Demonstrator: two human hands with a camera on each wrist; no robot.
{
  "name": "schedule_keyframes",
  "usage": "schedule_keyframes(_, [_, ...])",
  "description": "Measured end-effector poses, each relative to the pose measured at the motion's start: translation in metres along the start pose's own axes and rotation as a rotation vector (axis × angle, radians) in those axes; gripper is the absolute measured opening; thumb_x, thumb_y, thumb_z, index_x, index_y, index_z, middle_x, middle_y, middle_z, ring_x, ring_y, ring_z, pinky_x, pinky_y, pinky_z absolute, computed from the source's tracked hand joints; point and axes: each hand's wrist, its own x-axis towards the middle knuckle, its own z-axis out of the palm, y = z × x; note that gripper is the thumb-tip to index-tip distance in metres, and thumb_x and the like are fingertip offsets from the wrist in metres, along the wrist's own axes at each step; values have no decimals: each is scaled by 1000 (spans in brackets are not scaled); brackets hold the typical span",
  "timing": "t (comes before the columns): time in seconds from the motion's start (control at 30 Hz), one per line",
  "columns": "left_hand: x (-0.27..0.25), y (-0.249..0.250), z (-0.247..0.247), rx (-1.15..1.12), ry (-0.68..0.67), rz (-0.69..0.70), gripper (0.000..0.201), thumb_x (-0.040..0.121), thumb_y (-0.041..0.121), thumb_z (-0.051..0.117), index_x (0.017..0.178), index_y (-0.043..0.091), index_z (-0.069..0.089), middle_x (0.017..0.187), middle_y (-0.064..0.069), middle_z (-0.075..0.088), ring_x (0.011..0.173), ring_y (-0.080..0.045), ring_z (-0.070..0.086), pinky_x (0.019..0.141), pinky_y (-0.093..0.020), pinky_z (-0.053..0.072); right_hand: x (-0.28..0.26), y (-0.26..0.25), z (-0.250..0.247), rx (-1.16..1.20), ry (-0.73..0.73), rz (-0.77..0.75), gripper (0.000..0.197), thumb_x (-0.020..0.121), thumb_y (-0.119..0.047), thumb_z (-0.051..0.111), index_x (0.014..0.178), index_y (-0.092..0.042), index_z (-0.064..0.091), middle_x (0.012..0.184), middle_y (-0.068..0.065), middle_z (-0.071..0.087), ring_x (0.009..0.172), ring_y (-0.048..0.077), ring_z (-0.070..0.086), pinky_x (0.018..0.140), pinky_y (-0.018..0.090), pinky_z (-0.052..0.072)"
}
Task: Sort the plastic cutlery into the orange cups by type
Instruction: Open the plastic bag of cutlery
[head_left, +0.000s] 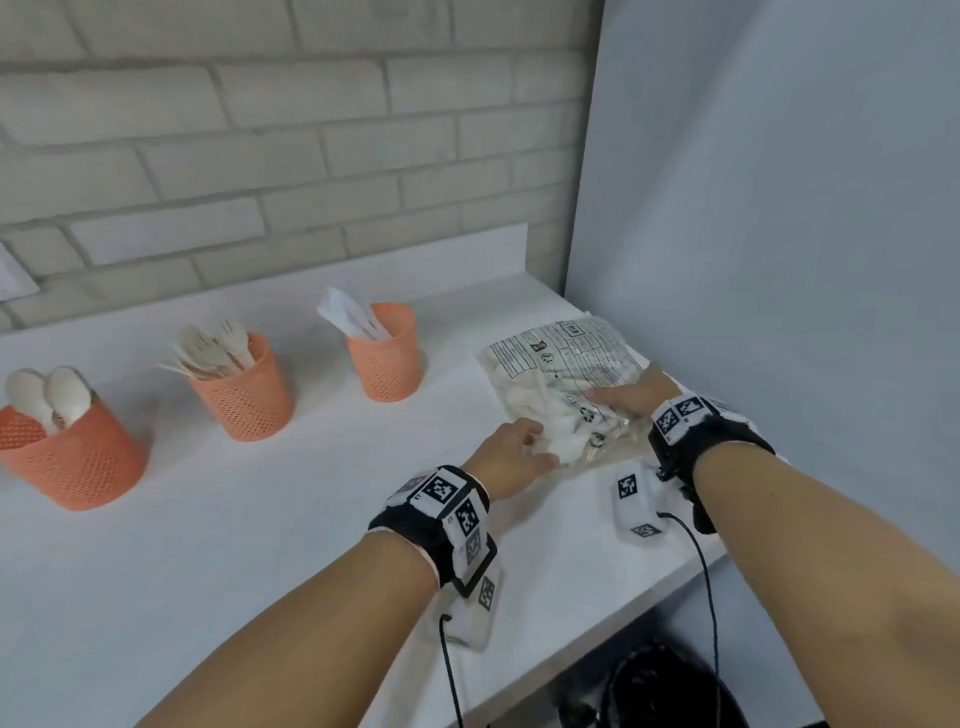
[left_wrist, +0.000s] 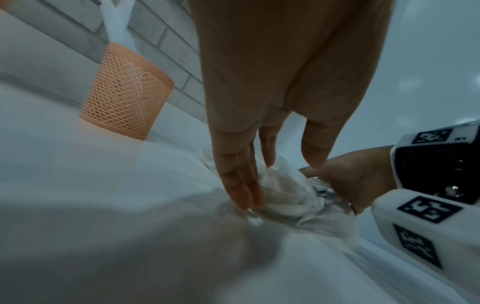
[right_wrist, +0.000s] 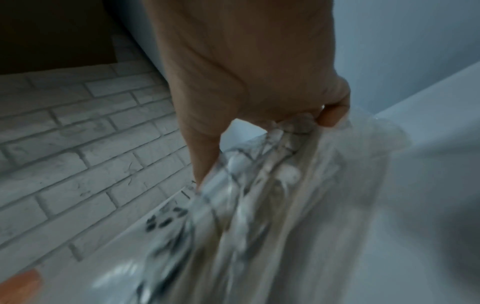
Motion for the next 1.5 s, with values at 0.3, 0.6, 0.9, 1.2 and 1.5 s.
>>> schedule_keyframes(0.3, [-20, -14, -6, -105, -16, -26, 2, 89, 17, 59, 88, 15, 57, 95, -2, 60, 80, -18, 59, 71, -25, 50, -20, -1, -7, 61, -249, -191, 90, 39, -60, 80, 113, -11, 61, 111, 6, 66, 93, 21, 62, 76, 31, 53])
schedule_keyframes(0.6, [-98, 5, -84, 141, 115, -21, 24, 86, 37, 63, 73, 16, 64, 72, 1, 67, 65, -12, 62, 62, -21, 44, -113, -68, 17, -225, -45, -835, 45, 60, -28, 79, 57, -19, 36, 58, -8, 38, 60, 14, 40, 76, 33, 25])
schedule_keyframes(0.9, [-175, -57, -181, -81, 742, -481, 82, 81, 65, 50, 137, 6, 38, 135, -14, 47, 111, -30, 52, 97, -40, 43, -186, -129, 94, -351, 106, -1365, 53, 61, -10, 74, 59, -26, 24, 53, -12, 33, 53, 15, 33, 66, 30, 14])
schedule_keyframes(1.2, [-240, -122, -210, -520, 857, -177, 2, 83, -2, 56, 82, 0, 56, 81, -12, 52, 75, -21, 50, 64, -27, 39, -238, -154, 173, -562, 57, -1596, 27, 68, -18, 70, 92, -17, 58, 84, 0, 59, 79, 25, 57, 72, 34, 18])
schedule_keyframes(1.5, [-272, -152, -193, -345, 451, -147, 20, 78, -16, 48, 73, 0, 59, 67, 2, 60, 67, -7, 56, 72, -18, 45, -226, -159, 176, -869, -309, -1075, 82, 67, -39, 78, 131, -18, 32, 123, 6, 49, 112, 28, 50, 95, 41, 35])
